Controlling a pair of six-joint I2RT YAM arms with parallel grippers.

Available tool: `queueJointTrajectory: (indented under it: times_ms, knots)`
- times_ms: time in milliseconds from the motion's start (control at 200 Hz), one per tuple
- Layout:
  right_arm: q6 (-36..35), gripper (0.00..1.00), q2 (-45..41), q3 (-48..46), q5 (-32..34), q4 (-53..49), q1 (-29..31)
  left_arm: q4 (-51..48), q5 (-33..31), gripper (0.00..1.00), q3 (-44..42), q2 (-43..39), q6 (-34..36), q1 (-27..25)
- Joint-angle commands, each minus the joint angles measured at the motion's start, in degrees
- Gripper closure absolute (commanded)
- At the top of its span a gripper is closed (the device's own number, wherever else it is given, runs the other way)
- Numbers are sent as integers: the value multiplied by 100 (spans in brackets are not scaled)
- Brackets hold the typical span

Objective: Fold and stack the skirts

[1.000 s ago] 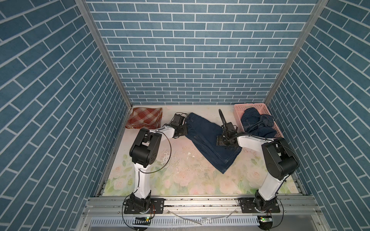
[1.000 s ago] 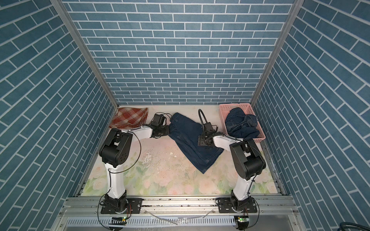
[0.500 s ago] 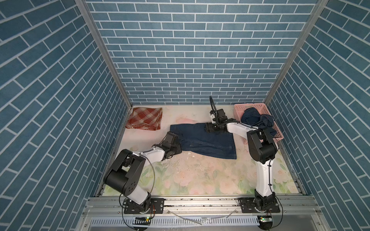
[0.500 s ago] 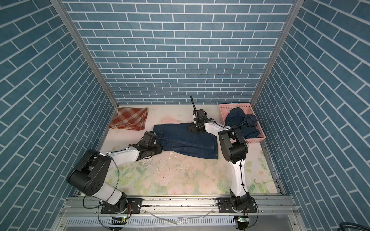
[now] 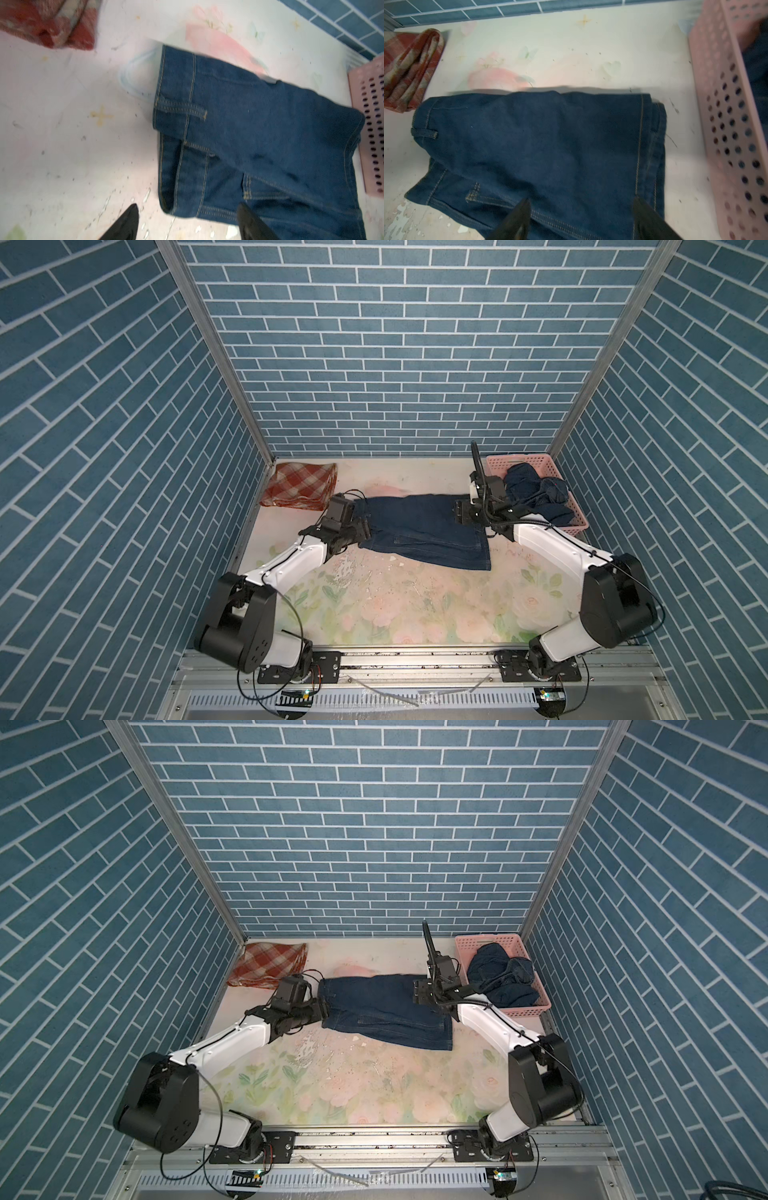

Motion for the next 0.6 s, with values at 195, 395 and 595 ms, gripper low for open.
queueJointTrajectory:
  times_ms: [195, 395, 595]
  knots:
    - [888, 29, -1361, -1544, 602, -265, -22, 167, -75, 31, 813, 1369, 159, 235]
    - [1019, 33, -1185, -1672, 358, -145, -48, 627, -100, 41, 851, 1870, 231, 248]
    - [1001, 41, -741, -1556, 143, 49, -249, 805, -21, 49, 957, 2122, 373, 248]
